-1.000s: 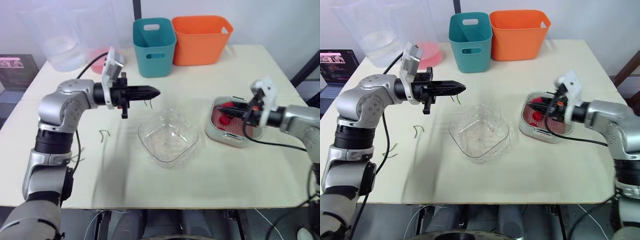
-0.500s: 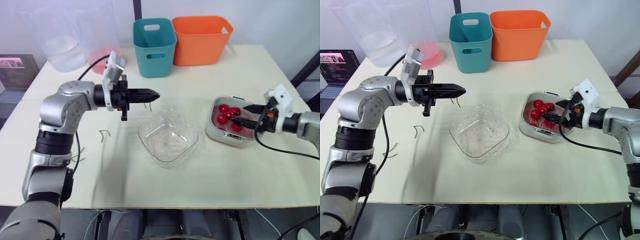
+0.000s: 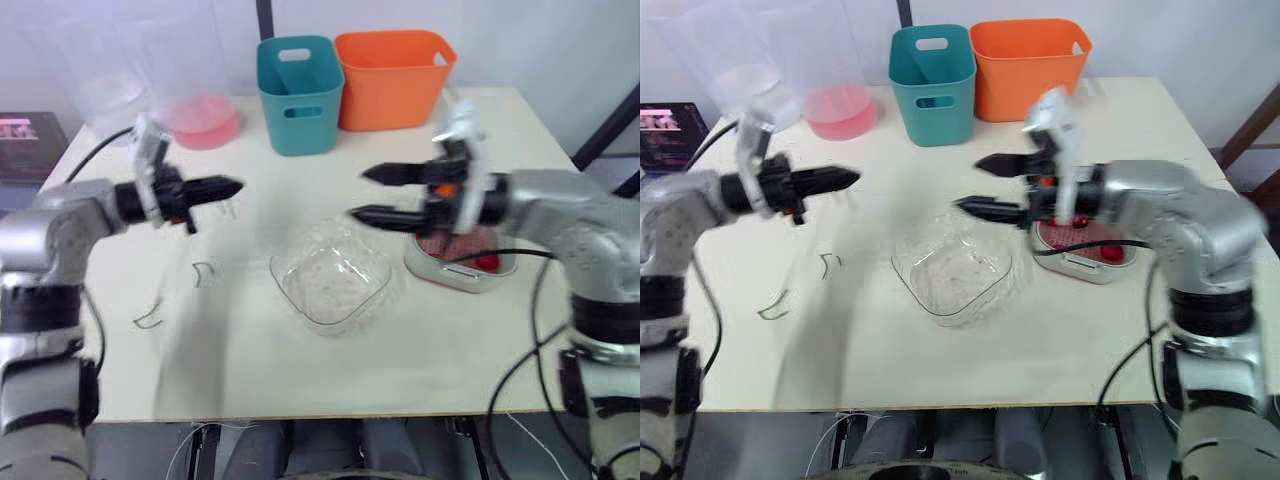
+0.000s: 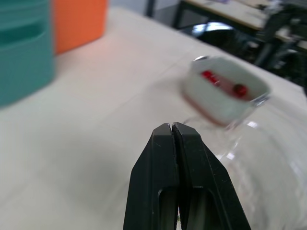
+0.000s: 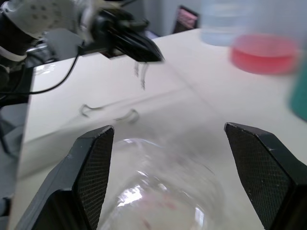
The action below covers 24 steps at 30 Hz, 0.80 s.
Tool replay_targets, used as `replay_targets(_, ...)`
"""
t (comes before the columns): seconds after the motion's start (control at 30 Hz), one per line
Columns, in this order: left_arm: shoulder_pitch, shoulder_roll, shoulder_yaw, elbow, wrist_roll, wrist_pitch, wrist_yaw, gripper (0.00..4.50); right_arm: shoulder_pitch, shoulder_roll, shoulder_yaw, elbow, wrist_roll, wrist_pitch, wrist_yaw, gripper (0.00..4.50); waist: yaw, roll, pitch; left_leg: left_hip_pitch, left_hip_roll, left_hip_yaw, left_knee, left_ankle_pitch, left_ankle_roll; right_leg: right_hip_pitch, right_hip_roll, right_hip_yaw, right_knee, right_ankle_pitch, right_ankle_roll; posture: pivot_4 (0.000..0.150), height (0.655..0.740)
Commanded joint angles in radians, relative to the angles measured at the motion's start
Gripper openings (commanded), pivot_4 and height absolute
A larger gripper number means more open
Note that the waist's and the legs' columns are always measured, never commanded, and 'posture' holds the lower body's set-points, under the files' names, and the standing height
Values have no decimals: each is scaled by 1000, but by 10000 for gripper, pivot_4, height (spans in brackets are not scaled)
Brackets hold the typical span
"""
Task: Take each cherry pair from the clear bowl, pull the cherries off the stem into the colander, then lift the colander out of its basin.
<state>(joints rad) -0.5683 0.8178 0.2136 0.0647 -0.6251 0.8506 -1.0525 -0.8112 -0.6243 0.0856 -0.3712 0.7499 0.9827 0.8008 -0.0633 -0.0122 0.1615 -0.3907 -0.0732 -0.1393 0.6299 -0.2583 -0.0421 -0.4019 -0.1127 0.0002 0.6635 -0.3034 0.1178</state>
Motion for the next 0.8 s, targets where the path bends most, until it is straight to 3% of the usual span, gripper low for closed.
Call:
replay_targets(0.03,119,53,126,-59,-38,56,39,0,-55,65,99,-57,-37,-15,-24,39186,5,0,0,-1,0,-1,0,0,0,-1,0,0,0,0,0,1500,7394)
replay_targets(0.23,375,76,252,-66,-52,70,58,0,-56,92,234,-102,-101,-30,-3,39186,31,0,0,-1,-2,0,0,0,0,-1,-3,0,0,0,0,1500,7394)
replay_targets(0.5,425,44,268,23,-21,-14,106,0,-55,96,261,-67,-153,-60,33,39186,43,-1,0,-1,-2,0,-1,-1,1,-1,-4,-1,-1,0,0,1500,7394)
replay_targets(0.6,417,37,258,55,-12,-42,110,9398,-53,102,254,-61,-160,-53,32,39960,41,-1,-1,-1,-2,0,-1,-1,1,-2,-4,-1,0,0,0,1500,7394)
replay_targets(0.8,390,35,277,71,-38,-49,110,39325,-37,103,231,-70,-153,-34,24,39960,43,-1,-1,-1,-2,0,-1,-1,1,-2,-4,-1,0,0,-1,1500,7394)
